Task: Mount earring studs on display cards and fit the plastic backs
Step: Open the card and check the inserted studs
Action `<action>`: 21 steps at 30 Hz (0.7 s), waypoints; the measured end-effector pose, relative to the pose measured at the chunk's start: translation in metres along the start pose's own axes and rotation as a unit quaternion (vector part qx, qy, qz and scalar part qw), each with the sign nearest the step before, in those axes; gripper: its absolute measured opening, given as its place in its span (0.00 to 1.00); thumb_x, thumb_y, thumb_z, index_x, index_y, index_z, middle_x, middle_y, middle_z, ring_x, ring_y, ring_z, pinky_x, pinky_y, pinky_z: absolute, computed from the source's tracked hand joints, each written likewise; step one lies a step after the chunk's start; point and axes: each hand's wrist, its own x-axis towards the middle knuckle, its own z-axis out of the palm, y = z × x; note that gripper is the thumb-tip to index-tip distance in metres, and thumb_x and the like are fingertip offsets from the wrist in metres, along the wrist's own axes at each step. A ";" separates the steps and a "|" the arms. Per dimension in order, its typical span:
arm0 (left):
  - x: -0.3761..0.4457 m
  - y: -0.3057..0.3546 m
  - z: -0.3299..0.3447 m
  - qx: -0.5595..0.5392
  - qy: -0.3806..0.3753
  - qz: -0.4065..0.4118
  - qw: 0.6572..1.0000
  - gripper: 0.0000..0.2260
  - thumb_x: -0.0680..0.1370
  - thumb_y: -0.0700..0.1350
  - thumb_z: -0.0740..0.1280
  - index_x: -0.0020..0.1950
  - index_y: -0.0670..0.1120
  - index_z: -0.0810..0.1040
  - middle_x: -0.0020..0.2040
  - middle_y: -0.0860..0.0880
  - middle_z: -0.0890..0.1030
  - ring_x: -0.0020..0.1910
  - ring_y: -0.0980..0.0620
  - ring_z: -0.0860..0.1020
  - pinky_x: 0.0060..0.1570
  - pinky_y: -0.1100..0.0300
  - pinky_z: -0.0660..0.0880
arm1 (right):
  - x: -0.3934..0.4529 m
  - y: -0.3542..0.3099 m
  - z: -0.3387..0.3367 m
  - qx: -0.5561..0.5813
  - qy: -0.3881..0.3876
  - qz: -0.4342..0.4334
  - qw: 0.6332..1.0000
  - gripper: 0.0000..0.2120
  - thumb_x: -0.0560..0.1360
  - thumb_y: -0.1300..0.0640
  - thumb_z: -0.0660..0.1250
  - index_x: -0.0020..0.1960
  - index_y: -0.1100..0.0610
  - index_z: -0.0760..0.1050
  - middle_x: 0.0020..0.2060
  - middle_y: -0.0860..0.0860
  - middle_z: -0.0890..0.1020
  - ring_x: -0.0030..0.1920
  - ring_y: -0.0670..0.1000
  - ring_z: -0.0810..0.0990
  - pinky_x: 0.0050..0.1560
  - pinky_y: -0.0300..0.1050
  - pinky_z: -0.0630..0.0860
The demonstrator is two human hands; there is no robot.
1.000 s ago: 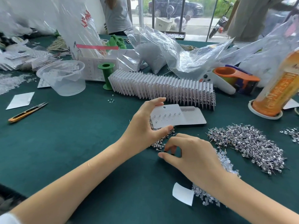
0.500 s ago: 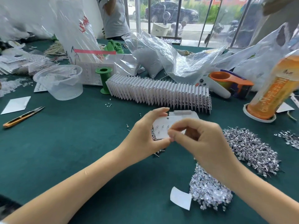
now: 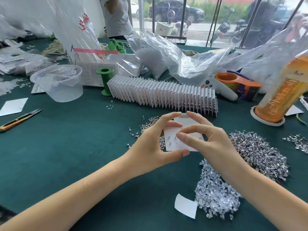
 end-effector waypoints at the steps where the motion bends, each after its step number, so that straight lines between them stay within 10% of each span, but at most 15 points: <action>1: 0.000 0.000 0.000 -0.001 -0.001 0.000 1.000 0.35 0.68 0.50 0.76 0.70 0.59 0.63 0.59 0.57 0.77 0.62 0.60 0.74 0.65 0.54 0.70 | 0.000 0.001 0.000 0.002 -0.004 0.003 1.000 0.03 0.69 0.54 0.75 0.38 0.47 0.84 0.67 0.36 0.70 0.71 0.36 0.61 0.68 0.42 0.54; 21: 0.001 -0.001 0.000 0.002 -0.002 -0.006 1.000 0.34 0.69 0.49 0.76 0.70 0.59 0.63 0.58 0.58 0.77 0.60 0.60 0.75 0.63 0.61 0.70 | -0.002 0.004 -0.002 0.029 -0.025 -0.005 0.999 0.01 0.69 0.55 0.74 0.39 0.50 0.84 0.65 0.38 0.73 0.68 0.35 0.64 0.70 0.44 0.58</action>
